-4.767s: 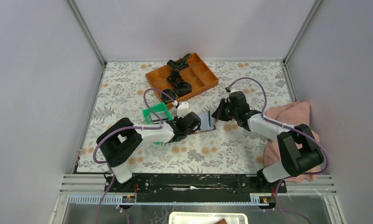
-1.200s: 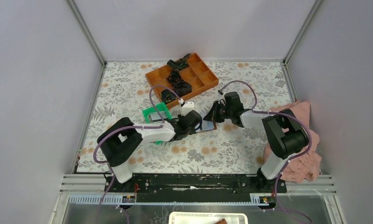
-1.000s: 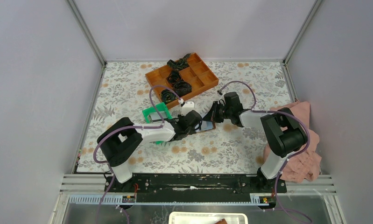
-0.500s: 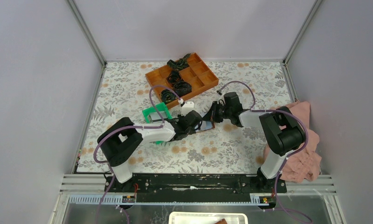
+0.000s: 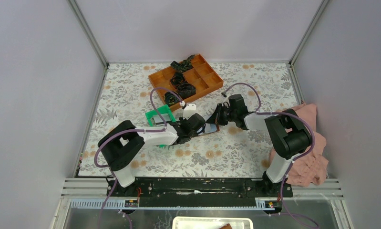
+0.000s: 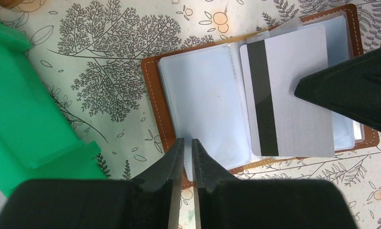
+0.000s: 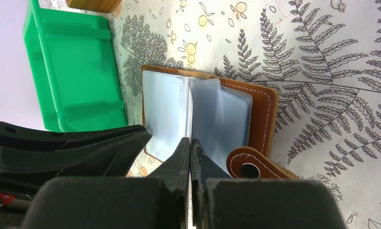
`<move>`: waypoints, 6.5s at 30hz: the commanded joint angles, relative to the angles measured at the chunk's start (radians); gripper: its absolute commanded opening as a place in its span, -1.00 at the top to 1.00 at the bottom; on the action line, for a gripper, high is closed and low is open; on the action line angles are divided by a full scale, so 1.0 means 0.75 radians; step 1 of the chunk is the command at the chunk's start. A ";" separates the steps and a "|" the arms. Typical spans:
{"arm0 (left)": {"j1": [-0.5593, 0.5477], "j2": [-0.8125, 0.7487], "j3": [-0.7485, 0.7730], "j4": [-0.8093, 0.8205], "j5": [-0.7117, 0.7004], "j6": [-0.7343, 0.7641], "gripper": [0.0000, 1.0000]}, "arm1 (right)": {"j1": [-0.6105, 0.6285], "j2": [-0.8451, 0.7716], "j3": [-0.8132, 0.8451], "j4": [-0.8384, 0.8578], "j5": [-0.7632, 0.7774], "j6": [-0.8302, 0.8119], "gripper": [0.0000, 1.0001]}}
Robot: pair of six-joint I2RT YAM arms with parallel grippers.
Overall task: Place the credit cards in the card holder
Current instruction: Insert the credit card into the card holder.
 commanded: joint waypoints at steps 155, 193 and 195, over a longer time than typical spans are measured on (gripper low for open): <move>-0.078 0.222 -0.104 -0.403 -0.066 -0.202 0.80 | 0.143 0.206 0.025 0.009 -0.021 0.122 1.00; -0.094 0.190 -0.096 -0.400 -0.081 -0.185 0.81 | 0.329 0.107 0.209 -0.394 0.280 -0.062 0.28; -0.092 0.181 -0.102 -0.394 -0.081 -0.185 0.81 | 0.343 0.104 0.222 -0.408 0.293 -0.063 0.28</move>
